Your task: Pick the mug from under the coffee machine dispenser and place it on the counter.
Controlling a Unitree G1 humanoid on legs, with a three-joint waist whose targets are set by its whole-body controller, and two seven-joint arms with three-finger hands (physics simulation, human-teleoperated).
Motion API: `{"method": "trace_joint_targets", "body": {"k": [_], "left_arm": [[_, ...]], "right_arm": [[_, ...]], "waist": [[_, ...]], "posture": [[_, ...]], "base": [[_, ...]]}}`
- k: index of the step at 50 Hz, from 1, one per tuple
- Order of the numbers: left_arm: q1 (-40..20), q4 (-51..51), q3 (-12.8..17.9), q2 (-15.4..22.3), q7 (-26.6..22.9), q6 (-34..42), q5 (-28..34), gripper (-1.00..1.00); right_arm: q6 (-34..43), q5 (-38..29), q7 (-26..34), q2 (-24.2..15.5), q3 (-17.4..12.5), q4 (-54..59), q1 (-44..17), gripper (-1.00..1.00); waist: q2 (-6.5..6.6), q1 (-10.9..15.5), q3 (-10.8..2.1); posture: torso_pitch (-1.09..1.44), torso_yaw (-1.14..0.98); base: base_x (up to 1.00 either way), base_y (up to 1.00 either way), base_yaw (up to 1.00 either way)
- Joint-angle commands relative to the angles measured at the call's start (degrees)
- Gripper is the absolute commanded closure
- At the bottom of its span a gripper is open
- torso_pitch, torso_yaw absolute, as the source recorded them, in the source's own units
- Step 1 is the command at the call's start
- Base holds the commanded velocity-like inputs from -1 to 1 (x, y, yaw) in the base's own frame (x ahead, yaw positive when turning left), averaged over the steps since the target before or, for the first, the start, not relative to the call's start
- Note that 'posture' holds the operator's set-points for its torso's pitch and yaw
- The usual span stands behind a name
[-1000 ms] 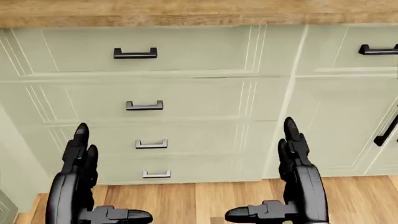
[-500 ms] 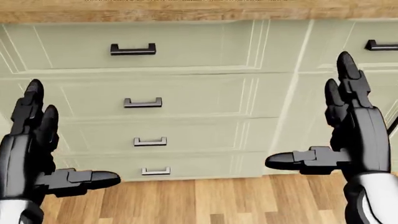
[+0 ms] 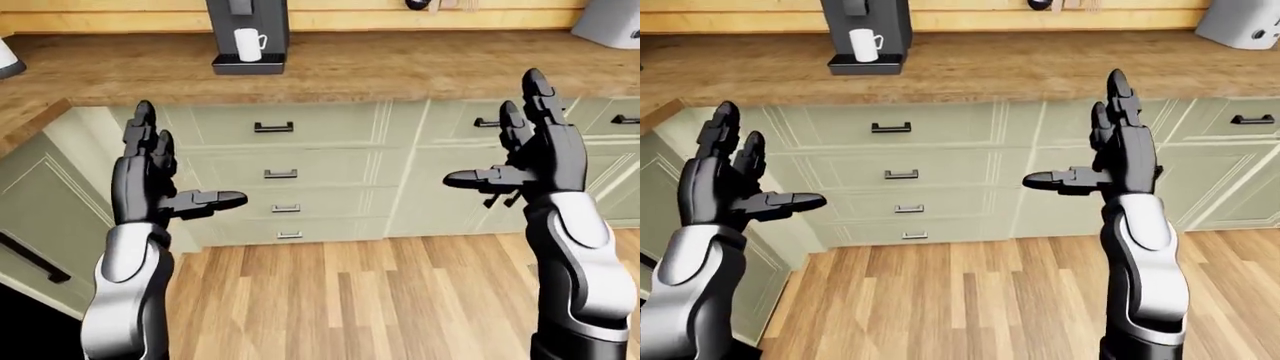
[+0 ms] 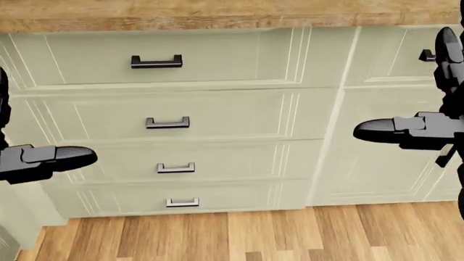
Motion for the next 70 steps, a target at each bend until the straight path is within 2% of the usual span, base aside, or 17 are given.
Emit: {"method": "trace_joint_targets", "body": {"k": [1,9,15,23,27,28,30,35,40,48,52,53,55,61,65,66,70], "left_arm": [[-1.65,-2.98,0.92,1.08,0.18,-1.35,-0.39,-1.00],[-2.73,-5.38,1.81,1.85,0.97,1.56,-1.93,-1.00],[-3.80,-6.21,2.82,3.20,1.70,3.00,-3.18,-1.00],[-5.42,-8.13,5.90,6.67,3.02,6.01,-6.42,-1.00],[-6.03,-8.37,6.20,7.41,3.53,6.70,-6.99,-1.00],[-6.42,-8.67,6.55,7.81,3.75,7.26,-7.36,-1.00],[-7.08,-9.39,6.92,8.52,4.27,8.29,-8.03,-1.00],[-8.11,-9.82,7.72,9.96,5.06,9.39,-9.19,-1.00],[-7.80,-9.72,7.46,10.23,5.25,8.89,-9.09,-1.00],[-8.78,-9.93,8.10,11.24,5.61,10.01,-9.75,-1.00],[-9.41,-10.27,8.80,12.30,5.84,10.91,-10.29,-1.00],[-9.48,-10.18,8.85,12.43,5.88,10.91,-10.35,-1.00],[-9.49,-10.19,8.83,12.50,5.96,10.92,-10.46,-1.00],[-9.77,-10.14,8.94,12.95,6.30,11.09,-10.85,-1.00],[-9.86,-10.20,9.16,13.22,6.47,11.24,-11.19,-1.00],[-9.77,-10.17,9.19,13.21,6.47,11.16,-11.21,-1.00],[-9.80,-10.25,9.09,13.30,6.68,11.19,-11.40,-1.00]], "right_arm": [[-1.54,0.41,-0.13,-1.15,-0.85,-2.45,-1.66,-1.00],[-1.04,0.73,-0.27,-1.77,-1.09,-3.06,-1.98,-1.00],[1.55,1.83,-0.54,-3.41,-1.99,-4.95,-3.79,-1.00],[3.32,3.59,-1.05,-6.10,-3.19,-5.58,-6.01,-1.00],[3.78,4.33,-1.27,-7.42,-3.79,-5.01,-7.20,-1.00],[3.66,4.41,-1.41,-7.45,-3.79,-5.16,-7.01,-1.00],[3.97,4.62,-1.48,-7.79,-3.73,-5.40,-7.24,-1.00],[4.48,5.09,-1.72,-8.67,-4.02,-5.30,-8.04,-1.00],[4.13,5.22,-1.69,-8.92,-4.22,-5.19,-7.85,-1.00],[4.48,5.23,-1.77,-9.44,-4.15,-5.32,-8.25,-1.00],[5.20,5.72,-1.63,-10.45,-4.75,-5.58,-8.92,-1.00],[5.33,5.79,-1.69,-10.48,-4.71,-5.69,-8.98,-1.00],[5.35,5.79,-1.69,-10.54,-4.65,-5.74,-8.98,-1.00],[5.47,5.81,-1.52,-10.91,-4.75,-5.74,-9.19,-1.00],[5.58,5.78,-1.51,-10.97,-4.65,-6.00,-9.20,-1.00],[5.53,5.72,-1.51,-10.92,-4.60,-5.98,-9.16,-1.00],[5.54,5.49,-1.21,-11.08,-4.70,-6.02,-9.24,-1.00]], "waist": [[0.25,-0.05,-0.94],[-0.18,-0.18,-0.15],[3.82,0.05,0.10],[1.11,0.29,-0.52],[-3.42,0.65,-0.82],[-1.32,-0.10,-0.52],[-2.43,0.03,-0.35],[-0.06,-0.23,0.31],[5.04,-1.03,-1.18],[1.38,0.08,-0.54],[-3.90,0.43,-1.39],[-1.80,0.00,-0.79],[-2.60,-0.04,-0.64],[0.45,-0.18,-0.04],[6.12,-0.54,-1.31],[3.33,0.00,-0.69],[3.31,0.07,-1.09]], "posture": [[0.00,0.00],[0.00,0.00],[0.00,0.00],[0.00,0.00],[0.00,0.00],[0.00,0.00],[0.00,0.00],[0.00,0.00],[0.00,0.00],[0.00,0.00],[0.00,0.00],[0.00,0.00],[0.00,0.00],[0.00,0.00],[0.00,0.00],[0.00,0.00],[0.00,0.00]], "base": [[0.14,0.00,0.00],[0.16,0.00,0.00],[0.16,0.00,0.00],[0.16,0.00,0.00],[0.16,0.00,0.00],[0.16,0.00,0.00],[0.16,0.00,0.00],[0.16,0.00,0.00],[0.15,0.00,0.00],[0.12,0.00,0.00],[0.09,0.00,0.00],[0.08,0.00,0.00],[0.09,0.00,0.00],[0.08,0.00,0.00],[0.08,0.00,0.00],[0.09,0.00,0.00],[0.09,0.00,0.00]]}}
